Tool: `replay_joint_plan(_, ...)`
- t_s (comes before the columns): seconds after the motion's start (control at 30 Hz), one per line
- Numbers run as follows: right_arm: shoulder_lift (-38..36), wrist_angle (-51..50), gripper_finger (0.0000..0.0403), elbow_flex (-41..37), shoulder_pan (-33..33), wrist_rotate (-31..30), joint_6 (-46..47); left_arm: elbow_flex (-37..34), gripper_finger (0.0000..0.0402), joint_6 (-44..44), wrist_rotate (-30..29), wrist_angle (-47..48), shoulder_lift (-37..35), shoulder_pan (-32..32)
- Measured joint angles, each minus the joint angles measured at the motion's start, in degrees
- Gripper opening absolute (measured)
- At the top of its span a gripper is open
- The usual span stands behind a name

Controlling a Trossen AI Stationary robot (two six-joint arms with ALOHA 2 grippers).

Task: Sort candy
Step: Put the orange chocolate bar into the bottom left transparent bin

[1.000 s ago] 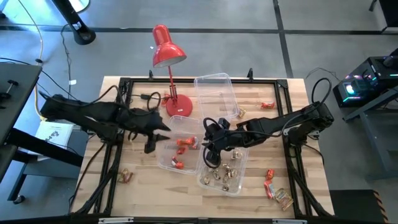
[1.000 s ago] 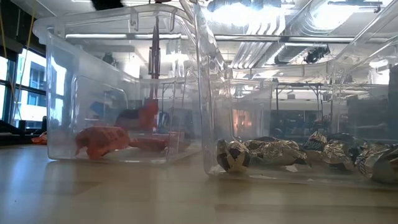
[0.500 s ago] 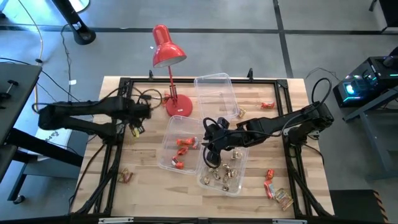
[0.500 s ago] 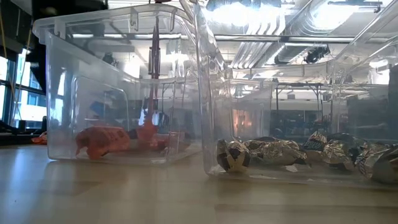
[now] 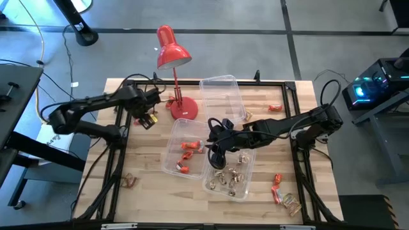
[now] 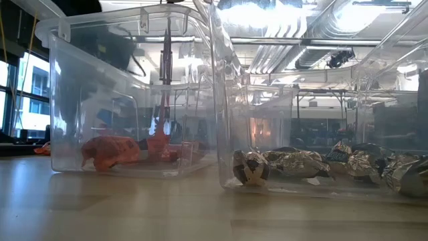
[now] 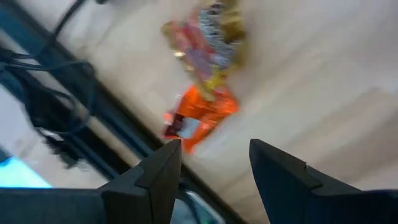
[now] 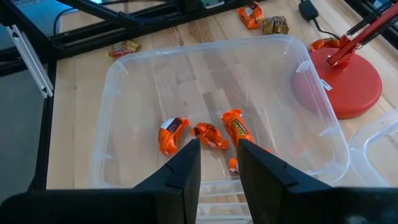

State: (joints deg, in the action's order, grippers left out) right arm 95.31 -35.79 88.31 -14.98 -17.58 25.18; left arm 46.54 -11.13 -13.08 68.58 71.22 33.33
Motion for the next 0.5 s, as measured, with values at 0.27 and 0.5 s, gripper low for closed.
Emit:
replay_joint_plan(0.27, 0.0, 0.0, 0.0099, 0.0, 0.0, 0.0, 0.5, -0.1, 0.0184, 7.4, -3.4, -0.3, 12.2, 5.4)
replay_joint_plan(0.5, 0.0, 0.0, 0.0099, 0.0, 0.0, 0.0, 1.8, -0.1, 0.0184, 10.4, -6.9, -4.6, 20.5, 8.8)
